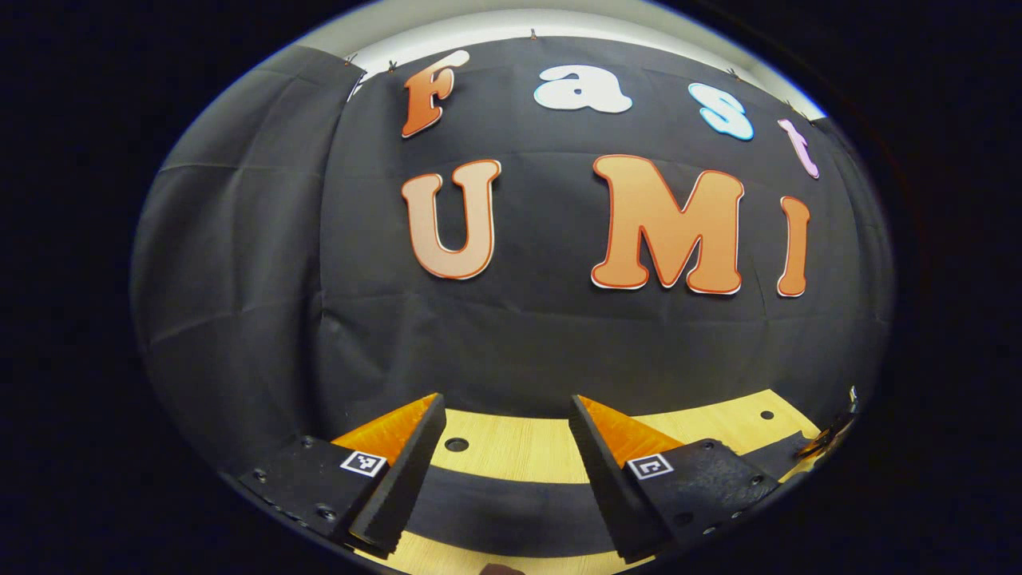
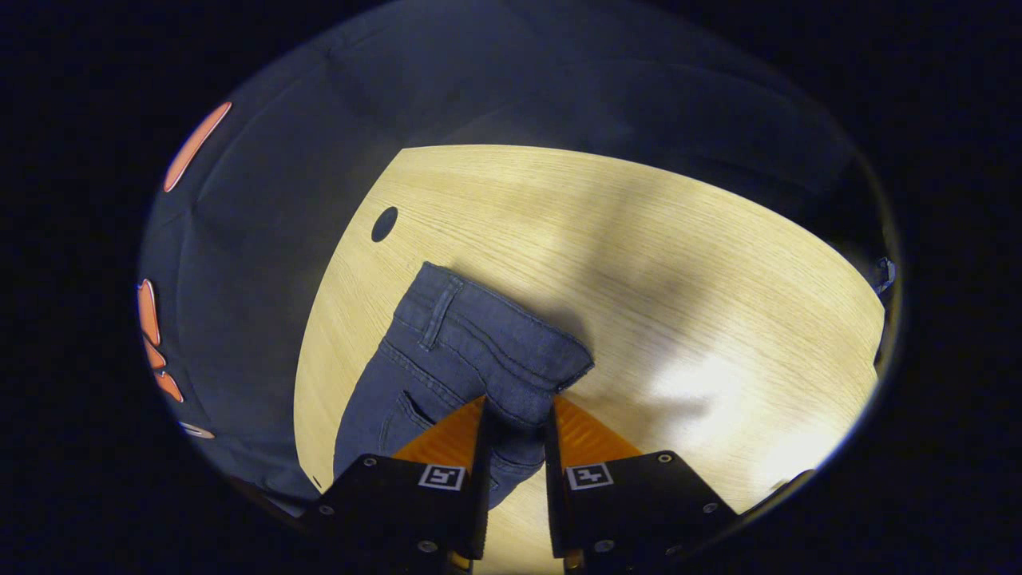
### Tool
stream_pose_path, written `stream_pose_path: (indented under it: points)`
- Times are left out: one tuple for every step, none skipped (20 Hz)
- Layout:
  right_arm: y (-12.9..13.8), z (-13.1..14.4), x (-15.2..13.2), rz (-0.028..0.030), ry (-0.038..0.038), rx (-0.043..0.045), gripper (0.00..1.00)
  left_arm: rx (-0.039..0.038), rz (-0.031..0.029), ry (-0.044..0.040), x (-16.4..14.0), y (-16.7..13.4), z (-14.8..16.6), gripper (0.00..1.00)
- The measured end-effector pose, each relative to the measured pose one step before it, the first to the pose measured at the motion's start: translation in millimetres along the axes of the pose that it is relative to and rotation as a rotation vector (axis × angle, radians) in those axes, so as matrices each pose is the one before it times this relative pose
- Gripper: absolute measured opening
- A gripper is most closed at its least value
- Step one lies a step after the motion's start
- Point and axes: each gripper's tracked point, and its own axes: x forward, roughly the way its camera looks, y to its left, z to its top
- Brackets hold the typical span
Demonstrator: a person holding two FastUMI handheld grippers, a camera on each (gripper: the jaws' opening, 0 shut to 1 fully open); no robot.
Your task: Grasp the waist and the cuffs of the jeans and fold them to make the two legs overlap; first hold the waist and fold one-third of the jeans toward the cuffs, then hold the cuffs and fold the remaining one-third in the same direction to finish folding.
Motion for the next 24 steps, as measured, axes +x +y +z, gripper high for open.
stream_pose_path:
  points:
    - [3.23,6.02,-20.04,0.00724,-0.00936,-0.00191,0.19,-0.00694,0.00392,0.00162,-2.84,1.02,-1.19,0.94]
    - [2.38,-0.60,8.56,0.01168,-0.02095,-0.00721,0.18,0.00050,-0.00144,-0.00256,-1.66,1.40,0.08,0.94]
    - [3.28,-0.91,-3.59,0.01273,-0.00687,-0.00204,0.19,0.00808,0.00707,0.00151,-1.00,1.89,-1.79,0.94]
    - [4.62,2.31,-4.56,0.01547,-0.02374,0.00130,0.18,0.00873,0.00020,-0.00278,-1.00,2.36,1.20,0.94]
    - [8.29,-0.11,-3.80,0.02215,-0.00933,-0.00079,0.19,0.00658,-0.00562,0.00100,-1.27,-1.23,-1.61,0.94]
    - [9.20,1.15,-6.75,0.02063,-0.01764,0.00269,0.18,0.00269,-0.00819,-0.00326,-3.48,-0.06,0.03,0.94]
    - [8.73,1.83,-7.02,0.01881,-0.01832,0.00084,0.18,-0.00031,-0.01679,0.00795,0.23,-2.07,-3.51,0.94]
    - [7.28,-1.40,-8.30,0.03239,-0.00843,0.00377,0.18,0.00376,-0.00816,0.02020,0.32,0.24,-7.83,0.94]
    - [7.65,0.22,-6.60,0.01331,-0.02368,-0.00494,0.18,0.00253,-0.01258,0.02181,0.32,2.28,-9.81,0.94]
    - [6.45,-3.35,-8.00,0.01333,-0.00719,-0.00969,0.18,0.00341,-0.00788,0.01825,-0.98,2.93,-7.45,0.94]
    - [7.27,-1.10,-7.03,0.01308,-0.01732,-0.00838,0.18,0.00475,-0.00321,0.01044,-0.67,3.36,-5.41,0.94]
    - [7.00,-1.19,-9.76,0.01439,-0.00629,-0.01111,0.18,0.00497,0.00018,0.00085,-3.09,5.67,-2.09,0.89]
    - [8.80,-1.35,-9.16,0.01677,-0.01678,-0.01676,0.18,0.00133,0.00534,-0.00258,-2.64,6.07,-1.23,0.89]
    - [7.71,-2.69,-11.39,0.01573,-0.00779,-0.01790,0.18,-0.00528,0.00134,-0.00587,-2.13,6.31,-0.55,0.94]
    - [11.53,-1.69,-9.20,0.02043,-0.01283,-0.02216,0.18,-0.00685,0.00428,-0.00781,-3.68,4.82,-0.30,0.94]
    - [10.57,-2.23,-6.27,0.01272,-0.01293,-0.02626,0.18,-0.00788,-0.00166,-0.00059,-4.00,2.79,-2.81,0.94]
    - [10.83,-2.27,-5.45,0.00926,-0.01148,-0.03019,0.18,-0.00196,-0.01270,0.00430,-3.23,-0.51,-3.81,0.94]
    - [11.21,-4.11,-4.76,0.00441,-0.00803,-0.02536,0.18,0.00350,-0.00783,0.00913,-0.64,2.07,-5.47,0.94]
    - [13.64,-2.73,-4.49,0.01619,-0.00462,-0.02607,0.18,0.00665,-0.00577,0.00654,-2.64,1.44,-3.47,0.94]
    - [10.75,-3.06,-6.06,0.01143,-0.00648,-0.01891,0.18,0.00220,-0.00524,0.00281,-3.87,1.22,-3.81,0.94]
    - [13.03,-1.81,-5.67,0.01927,-0.00421,-0.02248,0.18,-0.00262,-0.00874,-0.00026,-3.17,0.49,-1.62,0.94]
    - [11.15,-1.73,-5.58,0.01182,-0.00496,-0.02016,0.18,-0.00356,-0.00441,-0.00171,-2.26,2.03,-0.99,0.94]
    - [12.98,-1.74,-4.20,0.01652,-0.00326,-0.02366,0.18,-0.00376,-0.00178,0.00043,-2.69,3.17,-1.15,0.94]
    - [11.91,-2.28,-1.75,0.00892,-0.00046,-0.02043,0.18,-0.00264,-0.00130,0.00119,-3.05,2.89,-1.87,0.94]
